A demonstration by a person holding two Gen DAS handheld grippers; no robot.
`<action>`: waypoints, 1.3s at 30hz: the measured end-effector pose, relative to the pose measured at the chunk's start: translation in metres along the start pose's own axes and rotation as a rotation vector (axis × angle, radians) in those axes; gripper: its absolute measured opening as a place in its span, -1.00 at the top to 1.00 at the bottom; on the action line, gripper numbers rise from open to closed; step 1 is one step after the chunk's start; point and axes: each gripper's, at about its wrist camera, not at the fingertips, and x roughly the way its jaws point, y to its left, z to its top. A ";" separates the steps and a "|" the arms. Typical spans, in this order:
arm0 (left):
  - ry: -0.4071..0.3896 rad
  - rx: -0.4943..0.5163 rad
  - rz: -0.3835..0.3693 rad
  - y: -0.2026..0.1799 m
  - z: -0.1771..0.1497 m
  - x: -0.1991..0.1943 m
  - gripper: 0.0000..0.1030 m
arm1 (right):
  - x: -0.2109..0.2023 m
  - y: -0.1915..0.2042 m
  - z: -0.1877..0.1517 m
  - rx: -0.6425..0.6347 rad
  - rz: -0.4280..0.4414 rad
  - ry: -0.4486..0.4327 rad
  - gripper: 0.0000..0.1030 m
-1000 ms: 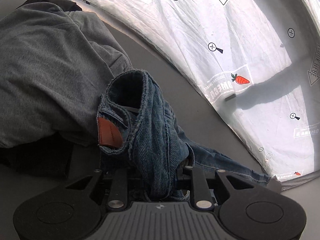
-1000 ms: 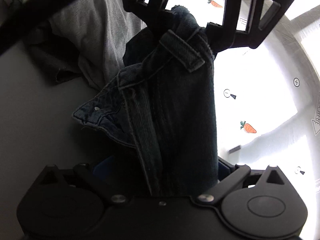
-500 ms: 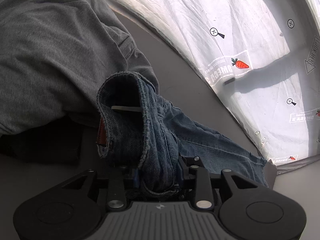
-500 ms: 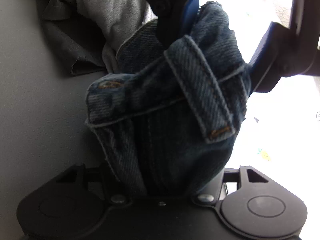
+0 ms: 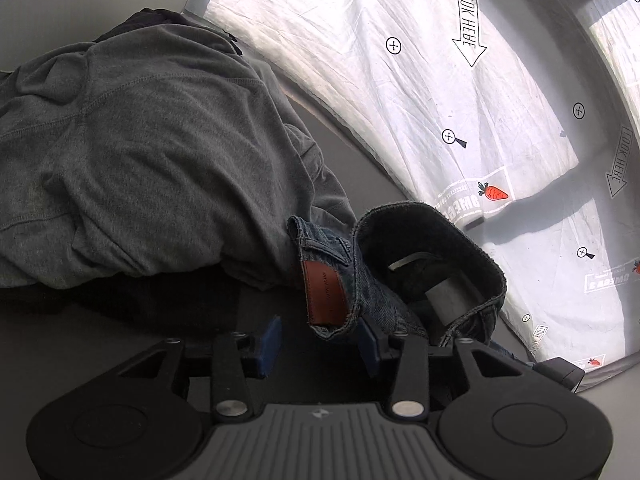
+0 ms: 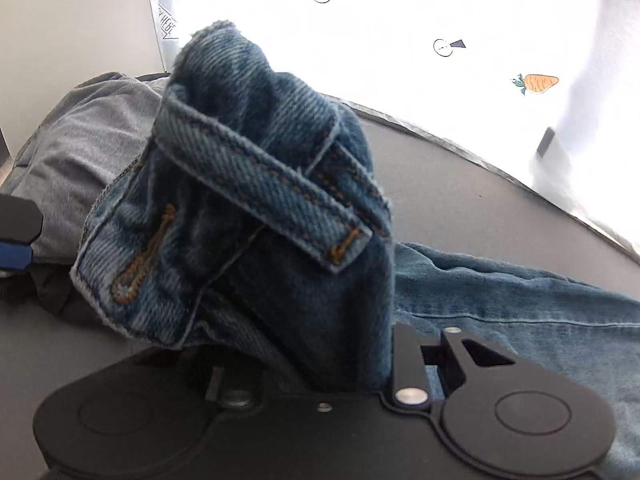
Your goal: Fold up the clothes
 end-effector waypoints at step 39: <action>0.112 0.592 -0.023 -0.267 -0.135 0.215 -0.02 | -0.064 -0.370 -0.153 0.892 -0.025 -0.117 0.04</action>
